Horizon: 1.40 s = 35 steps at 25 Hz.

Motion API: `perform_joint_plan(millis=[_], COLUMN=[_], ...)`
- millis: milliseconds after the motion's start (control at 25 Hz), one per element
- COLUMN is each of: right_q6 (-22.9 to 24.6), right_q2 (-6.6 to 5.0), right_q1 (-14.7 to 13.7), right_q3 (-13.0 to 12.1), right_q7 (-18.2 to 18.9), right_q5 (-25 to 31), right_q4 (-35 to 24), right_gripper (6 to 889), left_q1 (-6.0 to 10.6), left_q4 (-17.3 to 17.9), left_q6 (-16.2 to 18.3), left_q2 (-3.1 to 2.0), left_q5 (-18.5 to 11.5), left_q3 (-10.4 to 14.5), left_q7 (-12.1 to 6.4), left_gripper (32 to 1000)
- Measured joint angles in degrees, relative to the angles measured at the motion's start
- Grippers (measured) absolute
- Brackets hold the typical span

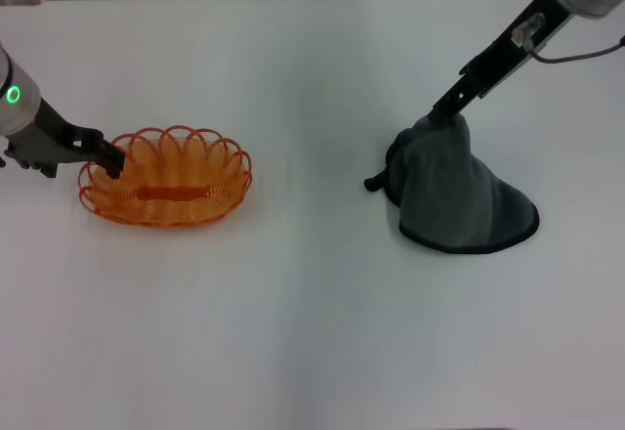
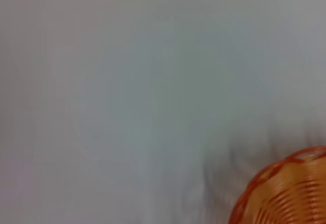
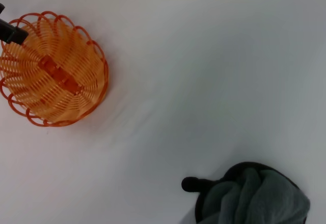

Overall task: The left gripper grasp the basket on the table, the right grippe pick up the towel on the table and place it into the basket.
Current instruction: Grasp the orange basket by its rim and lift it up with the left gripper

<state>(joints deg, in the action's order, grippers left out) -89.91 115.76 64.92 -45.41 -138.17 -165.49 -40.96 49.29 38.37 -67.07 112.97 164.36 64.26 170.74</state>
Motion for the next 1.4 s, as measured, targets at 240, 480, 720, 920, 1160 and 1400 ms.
perform_joint_plan(millis=[240,480,720,920,1160,1400], right_q6=[0.0,0.08,0.42,0.44,0.44,0.44], right_q2=[0.01,0.03,0.16,0.16,0.16,0.16], right_q1=[0.09,0.11,0.12,0.12,0.12,0.12], right_q3=[0.06,0.05,-0.02,-0.03,-0.02,-0.03], right_q7=[0.4,0.44,0.44,0.44,0.44,0.44], right_q5=[0.0,0.0,0.0,0.0,0.0,0.0], right_q4=[0.0,0.0,0.0,0.0,0.0,0.0], right_gripper=[792,791,789,787,786,784], left_q1=[0.13,0.25,0.41,0.47,0.46,0.42], left_q4=[-2.38,-2.88,-3.75,-3.76,-3.76,-4.0], left_q6=[1.45,2.62,3.08,3.48,3.5,4.54], left_q2=[0.4,1.02,1.91,2.22,2.32,2.34], left_q5=[-0.01,-0.29,-0.34,-0.46,-0.43,-0.09], left_q3=[-0.02,-0.02,-0.02,-0.01,-0.07,-0.05], left_q7=[-0.51,-0.55,-0.78,-1.02,-0.84,-0.62], left_gripper=[889,885,880,877,872,611])
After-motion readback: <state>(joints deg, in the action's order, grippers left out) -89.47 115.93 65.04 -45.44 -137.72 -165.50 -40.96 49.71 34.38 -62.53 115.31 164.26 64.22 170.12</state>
